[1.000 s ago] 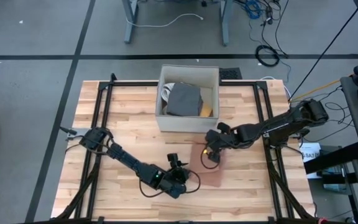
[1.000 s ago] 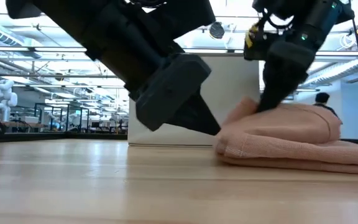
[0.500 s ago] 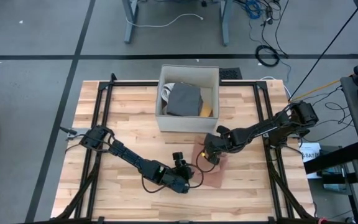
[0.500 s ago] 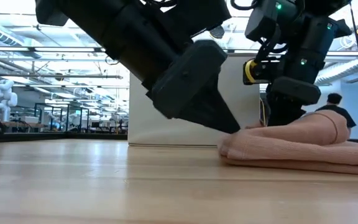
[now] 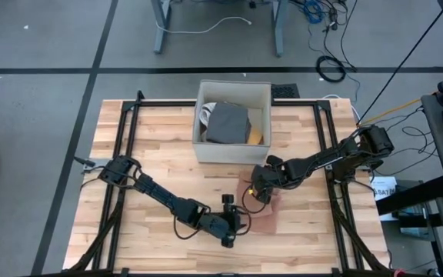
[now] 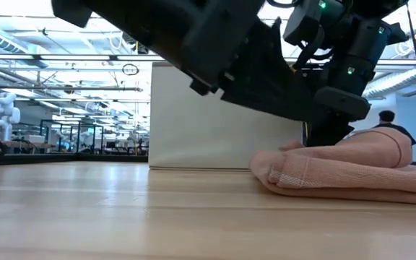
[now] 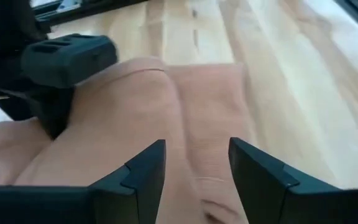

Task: Fold towel
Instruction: Fold the brown towel with white checkered lines

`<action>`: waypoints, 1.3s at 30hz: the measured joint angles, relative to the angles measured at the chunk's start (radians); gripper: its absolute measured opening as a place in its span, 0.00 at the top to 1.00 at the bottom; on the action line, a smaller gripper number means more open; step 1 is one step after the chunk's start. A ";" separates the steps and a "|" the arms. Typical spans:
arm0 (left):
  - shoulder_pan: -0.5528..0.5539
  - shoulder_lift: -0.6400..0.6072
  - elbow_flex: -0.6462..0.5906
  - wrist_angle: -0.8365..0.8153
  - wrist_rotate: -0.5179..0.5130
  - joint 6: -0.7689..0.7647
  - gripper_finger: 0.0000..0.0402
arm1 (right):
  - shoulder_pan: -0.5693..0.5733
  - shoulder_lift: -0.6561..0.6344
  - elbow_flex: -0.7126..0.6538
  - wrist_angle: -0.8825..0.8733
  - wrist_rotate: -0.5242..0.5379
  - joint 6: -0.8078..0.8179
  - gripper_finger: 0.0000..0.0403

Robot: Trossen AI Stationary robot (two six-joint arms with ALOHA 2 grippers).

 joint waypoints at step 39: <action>0.019 0.058 0.004 0.143 0.092 0.149 0.54 | 0.279 -0.222 0.000 -0.011 -0.106 -0.109 0.51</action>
